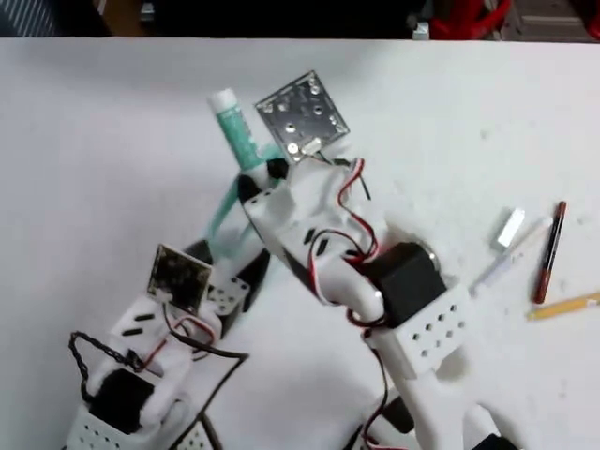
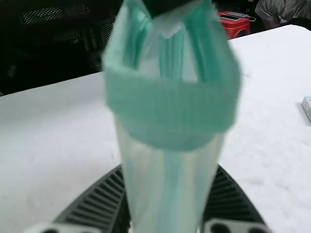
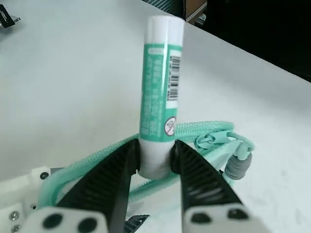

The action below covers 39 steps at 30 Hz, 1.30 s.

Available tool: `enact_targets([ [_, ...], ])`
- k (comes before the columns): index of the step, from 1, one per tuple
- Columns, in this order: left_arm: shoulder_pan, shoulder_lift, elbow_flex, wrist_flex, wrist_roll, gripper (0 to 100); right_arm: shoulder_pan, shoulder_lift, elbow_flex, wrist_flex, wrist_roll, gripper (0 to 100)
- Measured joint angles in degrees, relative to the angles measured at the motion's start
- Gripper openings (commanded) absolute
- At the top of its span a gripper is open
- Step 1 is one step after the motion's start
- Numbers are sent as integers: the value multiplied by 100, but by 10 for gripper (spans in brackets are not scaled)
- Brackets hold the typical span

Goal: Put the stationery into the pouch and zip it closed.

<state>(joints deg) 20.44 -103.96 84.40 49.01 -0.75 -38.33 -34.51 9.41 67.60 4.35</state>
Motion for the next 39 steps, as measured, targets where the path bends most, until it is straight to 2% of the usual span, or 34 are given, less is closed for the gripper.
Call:
enact_targets([
  [8, -26, 9, 0, 9, 0, 184, -299, 0, 281, -316, 44, 17],
  [17, -26, 18, 0, 9, 0, 184, -308, -26, 747, -334, 1284, 17],
  [23, 0, 18, 0, 9, 0, 184, -308, -35, 642, 88, 2295, 17],
  [31, 18, 18, 0, 9, 0, 184, -316, 176, 492, 369, 2884, 22],
  [36, -18, 18, 0, 9, 0, 183, -316, 879, -185, 941, 2954, 125],
  [39, -18, 26, 0, 9, 0, 183, -316, 1301, -756, 1371, 2954, 147],
])
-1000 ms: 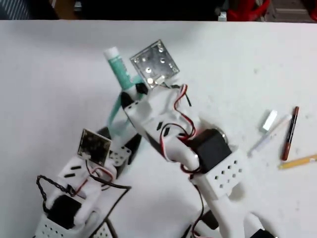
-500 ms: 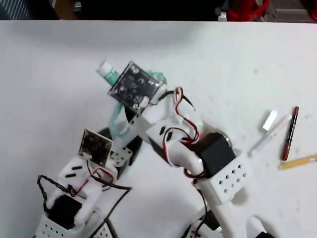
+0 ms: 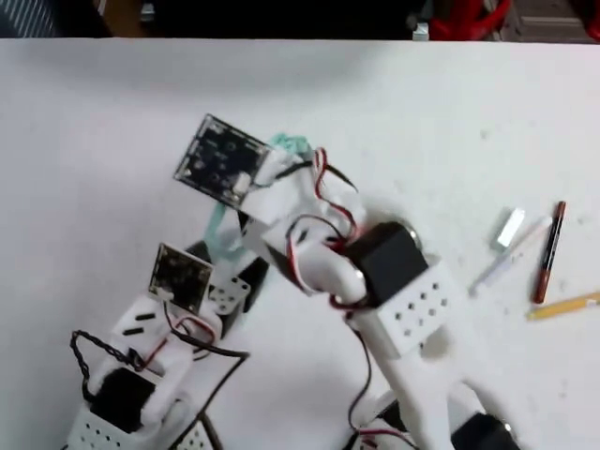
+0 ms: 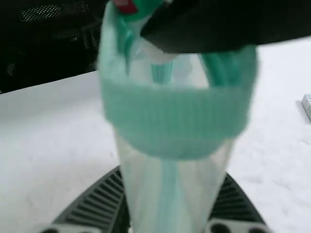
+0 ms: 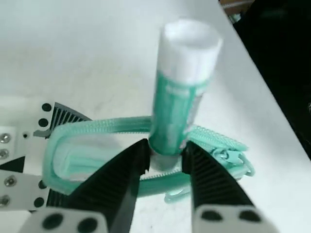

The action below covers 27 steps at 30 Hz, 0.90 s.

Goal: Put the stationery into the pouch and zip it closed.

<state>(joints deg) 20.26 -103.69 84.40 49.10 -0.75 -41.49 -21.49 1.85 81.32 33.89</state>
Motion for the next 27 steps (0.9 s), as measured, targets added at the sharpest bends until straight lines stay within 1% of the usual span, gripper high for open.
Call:
enact_targets([
  [5, 35, 0, 0, 0, 0, 183, 0, 510, -941, 818, 0, 148],
  [9, 44, 0, 0, 0, 0, 181, 0, 695, -1363, 1213, 9, 148],
  [18, 44, -9, 0, 0, 0, 179, 9, 642, -1407, 1292, 9, 148],
  [23, 26, -9, 0, 0, 0, 119, 9, 422, -1398, 1292, 9, 146],
  [27, -35, -9, 0, 0, 0, 117, -9, 79, -1758, 1301, -97, 146],
])
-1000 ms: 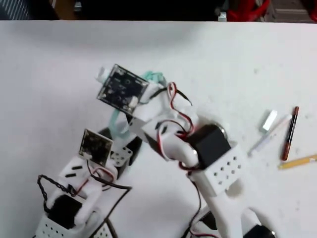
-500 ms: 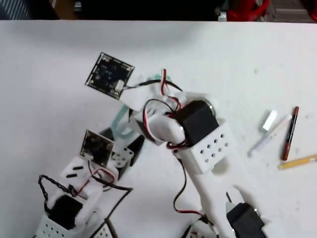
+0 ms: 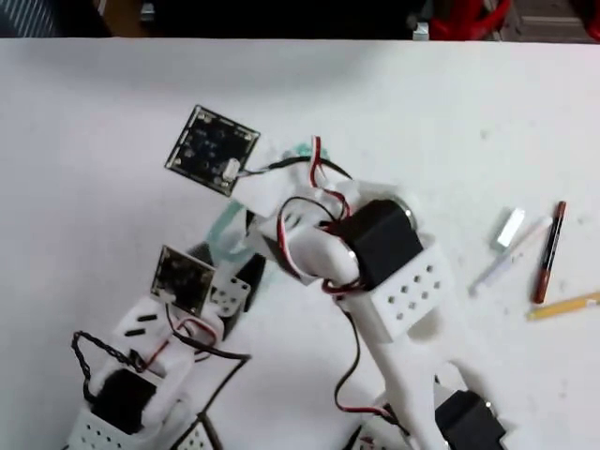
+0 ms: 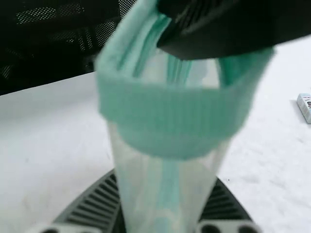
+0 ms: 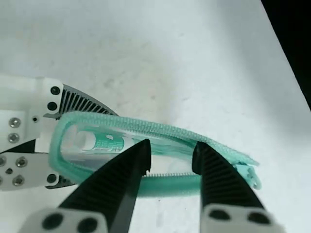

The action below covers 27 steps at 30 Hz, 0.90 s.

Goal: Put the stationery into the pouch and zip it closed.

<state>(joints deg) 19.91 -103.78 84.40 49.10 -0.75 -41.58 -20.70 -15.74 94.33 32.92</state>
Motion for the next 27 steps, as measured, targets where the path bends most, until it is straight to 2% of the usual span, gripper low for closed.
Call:
enact_targets([
  [6, -167, 26, 18, -158, 18, 117, 149, -747, -1011, 132, -475, 146],
  [9, -185, 26, 26, -176, 18, 117, 651, -888, -1143, 149, -862, 146],
  [12, -185, 26, 53, -185, 18, 117, 1503, -897, -1116, 325, -1363, 146],
  [19, -185, 26, 53, -185, 26, 117, 3675, -888, 185, 352, -2479, 147],
  [23, -185, 26, 53, -185, 26, 117, 4369, -888, 1055, 149, -2725, 144],
  [27, -185, 26, 53, -185, 26, 117, 4765, -879, 2462, -747, -2769, 98],
])
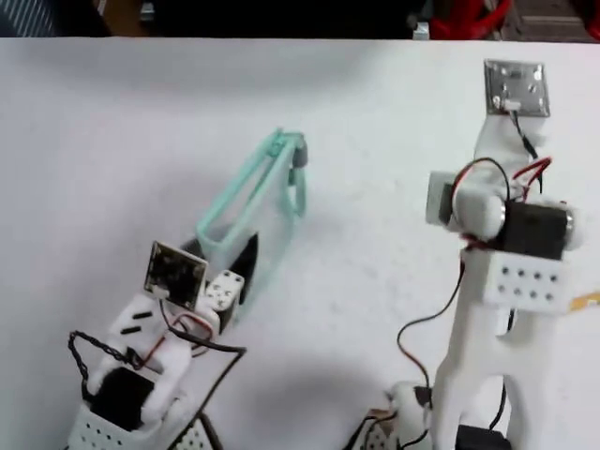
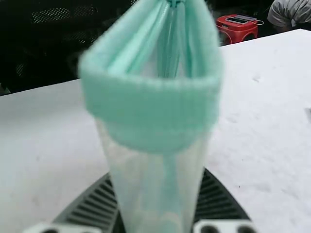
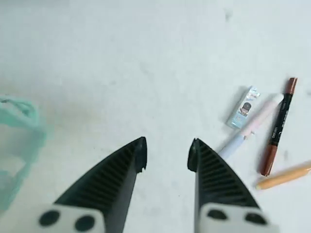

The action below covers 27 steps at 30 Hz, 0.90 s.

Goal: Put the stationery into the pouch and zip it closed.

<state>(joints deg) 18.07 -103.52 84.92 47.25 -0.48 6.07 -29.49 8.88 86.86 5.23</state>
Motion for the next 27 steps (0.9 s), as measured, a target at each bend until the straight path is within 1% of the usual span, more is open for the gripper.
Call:
enact_targets([
  [3, 0, 0, 0, 0, 0, 117, 176, 9, 1257, -1020, 0, 46],
  [4, 0, 0, 0, 0, 0, 117, 211, 9, 1670, -1371, 0, 42],
  [6, 0, 0, 0, 0, 0, 117, 229, 9, 2391, -2004, 0, 60],
  [8, 0, 0, 0, 0, 0, 117, 220, 9, 2831, -2426, 0, 94],
  [11, 0, 0, 0, 0, 0, 117, 220, 9, 3165, -2804, -26, 131],
  [12, 0, 0, 0, 0, 0, 117, 220, 9, 3262, -2919, -97, 120],
  [14, 0, 0, 0, 0, 0, 117, 246, 9, 3481, -3156, -229, 33],
  [15, 0, 0, 0, 0, 0, 117, 246, 9, 3596, -3270, -237, 4],
  [18, 0, 0, 0, 0, 0, 117, 237, 9, 3859, -3613, -237, 80],
  [21, 0, 0, 0, 0, 0, 117, 237, 9, 3965, -3824, -237, 125],
  [22, 0, 0, 0, 0, 0, 117, 237, 9, 3982, -3859, -237, 120],
  [23, 0, 0, 0, 0, 0, 117, 237, 9, 3982, -3877, -237, 91],
  [25, 0, 0, 0, 0, 0, 117, 237, 9, 4009, -3886, -237, 5],
  [27, 0, 0, 0, 0, 0, 117, 237, 18, 4035, -3886, -237, 60],
])
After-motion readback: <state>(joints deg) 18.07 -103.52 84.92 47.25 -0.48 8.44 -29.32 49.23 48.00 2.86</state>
